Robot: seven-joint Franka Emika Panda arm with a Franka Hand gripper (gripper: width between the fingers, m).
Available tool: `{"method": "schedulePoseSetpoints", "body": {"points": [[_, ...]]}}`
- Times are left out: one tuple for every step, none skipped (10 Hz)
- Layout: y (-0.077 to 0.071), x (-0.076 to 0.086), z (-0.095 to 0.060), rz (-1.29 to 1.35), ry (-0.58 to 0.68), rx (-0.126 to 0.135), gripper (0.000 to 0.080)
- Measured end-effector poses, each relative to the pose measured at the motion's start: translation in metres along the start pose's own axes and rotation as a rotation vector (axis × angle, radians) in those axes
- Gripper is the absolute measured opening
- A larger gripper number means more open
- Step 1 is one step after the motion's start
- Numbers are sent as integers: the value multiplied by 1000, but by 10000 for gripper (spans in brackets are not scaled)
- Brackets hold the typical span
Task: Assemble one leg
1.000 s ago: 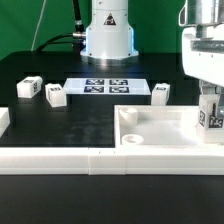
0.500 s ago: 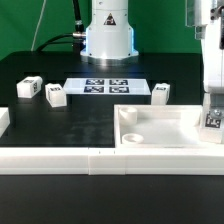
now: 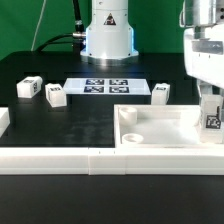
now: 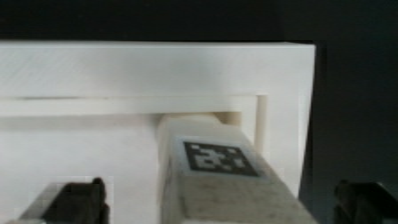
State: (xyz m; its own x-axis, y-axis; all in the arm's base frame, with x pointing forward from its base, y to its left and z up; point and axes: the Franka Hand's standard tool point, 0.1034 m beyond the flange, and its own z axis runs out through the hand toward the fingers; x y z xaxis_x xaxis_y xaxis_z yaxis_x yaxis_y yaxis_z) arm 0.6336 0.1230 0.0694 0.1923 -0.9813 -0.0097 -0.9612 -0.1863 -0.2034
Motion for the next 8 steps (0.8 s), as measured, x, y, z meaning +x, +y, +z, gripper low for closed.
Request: {"method": "schedulePoseSetpoints", "body": {"points": [[0, 0, 0, -109, 2, -1, 648], [0, -1, 0, -253, 7, -3, 648], [-1, -1, 0, -378, 10, -4, 648], [-2, 2, -1, -521, 16, -6, 648], [-4, 4, -1, -644, 26, -14, 648], [-4, 3, -1, -792, 38, -31, 648], [-4, 3, -2, -882, 41, -41, 648], [-3, 4, -1, -1015, 41, -54, 648]]}}
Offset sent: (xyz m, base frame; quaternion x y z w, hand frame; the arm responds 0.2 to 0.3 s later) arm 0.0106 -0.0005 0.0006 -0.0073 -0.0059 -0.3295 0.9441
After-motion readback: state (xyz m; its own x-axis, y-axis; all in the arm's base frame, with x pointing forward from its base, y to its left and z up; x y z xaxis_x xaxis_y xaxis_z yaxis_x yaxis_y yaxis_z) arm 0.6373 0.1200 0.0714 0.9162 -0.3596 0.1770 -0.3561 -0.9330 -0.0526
